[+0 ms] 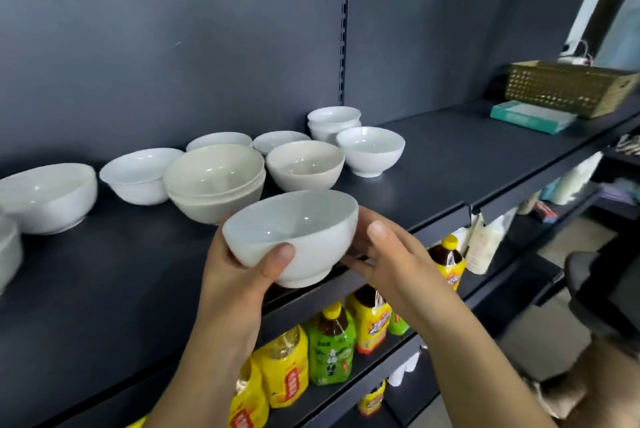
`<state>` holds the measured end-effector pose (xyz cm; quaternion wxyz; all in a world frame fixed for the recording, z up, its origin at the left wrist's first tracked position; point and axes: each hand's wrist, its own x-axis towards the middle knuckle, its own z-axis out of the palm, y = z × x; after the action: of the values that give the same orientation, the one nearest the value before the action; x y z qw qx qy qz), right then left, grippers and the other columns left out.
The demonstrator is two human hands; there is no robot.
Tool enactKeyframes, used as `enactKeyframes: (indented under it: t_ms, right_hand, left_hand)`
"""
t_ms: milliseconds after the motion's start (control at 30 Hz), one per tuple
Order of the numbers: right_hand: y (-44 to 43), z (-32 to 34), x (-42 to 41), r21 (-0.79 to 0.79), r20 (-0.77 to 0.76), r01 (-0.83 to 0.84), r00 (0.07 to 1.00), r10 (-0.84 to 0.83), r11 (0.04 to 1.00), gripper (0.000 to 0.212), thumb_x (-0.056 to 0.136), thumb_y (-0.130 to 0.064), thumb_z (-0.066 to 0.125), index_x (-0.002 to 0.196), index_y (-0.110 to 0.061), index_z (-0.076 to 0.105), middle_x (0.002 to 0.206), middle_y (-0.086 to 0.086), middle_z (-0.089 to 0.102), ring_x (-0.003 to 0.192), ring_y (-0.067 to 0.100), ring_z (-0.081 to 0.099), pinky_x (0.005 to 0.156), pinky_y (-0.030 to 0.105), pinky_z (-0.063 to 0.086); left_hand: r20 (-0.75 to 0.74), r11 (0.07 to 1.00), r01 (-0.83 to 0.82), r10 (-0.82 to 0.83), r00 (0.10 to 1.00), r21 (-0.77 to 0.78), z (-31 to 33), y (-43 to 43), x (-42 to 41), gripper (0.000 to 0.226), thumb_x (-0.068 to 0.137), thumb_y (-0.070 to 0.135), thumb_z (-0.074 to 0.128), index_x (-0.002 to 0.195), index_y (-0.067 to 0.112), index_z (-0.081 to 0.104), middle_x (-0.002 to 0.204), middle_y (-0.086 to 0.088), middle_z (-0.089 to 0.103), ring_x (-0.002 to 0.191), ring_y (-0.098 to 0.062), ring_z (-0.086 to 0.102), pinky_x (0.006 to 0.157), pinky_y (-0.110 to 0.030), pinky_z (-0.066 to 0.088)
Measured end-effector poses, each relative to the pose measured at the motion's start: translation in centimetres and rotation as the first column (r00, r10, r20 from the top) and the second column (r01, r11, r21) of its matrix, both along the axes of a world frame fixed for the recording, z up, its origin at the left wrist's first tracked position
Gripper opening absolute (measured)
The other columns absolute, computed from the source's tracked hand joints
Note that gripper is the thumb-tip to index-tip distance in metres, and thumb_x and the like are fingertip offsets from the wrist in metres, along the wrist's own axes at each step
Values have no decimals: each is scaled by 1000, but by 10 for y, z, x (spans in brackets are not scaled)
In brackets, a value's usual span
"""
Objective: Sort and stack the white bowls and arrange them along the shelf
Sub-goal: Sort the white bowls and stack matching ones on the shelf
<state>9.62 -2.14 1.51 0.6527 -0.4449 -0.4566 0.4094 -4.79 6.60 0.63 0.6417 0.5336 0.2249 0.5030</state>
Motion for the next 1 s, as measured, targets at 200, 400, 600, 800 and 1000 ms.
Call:
enactKeyframes:
  t_ms: [200, 400, 600, 800, 1000]
  right_hand:
    - [50, 3, 119, -83, 1, 368, 930, -369, 926, 40, 78, -25, 68, 116, -18, 58, 114, -8, 61, 106, 1, 59, 92, 21, 46]
    - [117, -4, 202, -263, 300, 304, 928, -222, 916, 102, 73, -32, 75, 147, -11, 9, 149, 2, 31, 133, 13, 35, 110, 30, 29]
    - [138, -4, 213, -237, 278, 187, 953, -118, 953, 102, 70, -20, 79, 145, -17, 11, 128, -6, 45, 119, 11, 44, 101, 25, 36]
    - [128, -8, 208, -180, 182, 228, 964, -196, 957, 94, 52, -23, 87, 131, -16, 36, 123, -1, 56, 114, 15, 54, 100, 35, 45]
    - [87, -1, 196, -142, -93, 213, 969, -227, 967, 67, 68, -12, 76, 127, -7, 45, 111, 0, 61, 110, 18, 60, 86, 29, 53]
  left_hand:
    - [30, 976, -216, 215, 976, 32, -1, 2, 54, 102, 15, 60, 86, 107, 28, 55, 95, 16, 71, 92, -2, 65, 68, -14, 52]
    - [-99, 920, -374, 386, 917, 116, -8, 2, 92, 99, 15, 67, 82, 106, 38, 55, 102, 15, 67, 99, -4, 62, 70, -15, 51]
    - [-272, 899, -379, 430, 861, 219, -11, -1, 101, 101, 21, 52, 81, 116, 38, 48, 109, 17, 62, 104, 0, 58, 81, -20, 50]
    - [-374, 917, -334, 394, 839, 217, -12, -1, 99, 114, 29, 47, 75, 134, 25, 38, 123, 11, 55, 114, -8, 53, 90, -31, 47]
    - [-340, 950, -277, 311, 887, 145, -13, 1, 96, 106, 29, 45, 75, 126, 35, 33, 118, 16, 52, 109, -4, 52, 83, -22, 46]
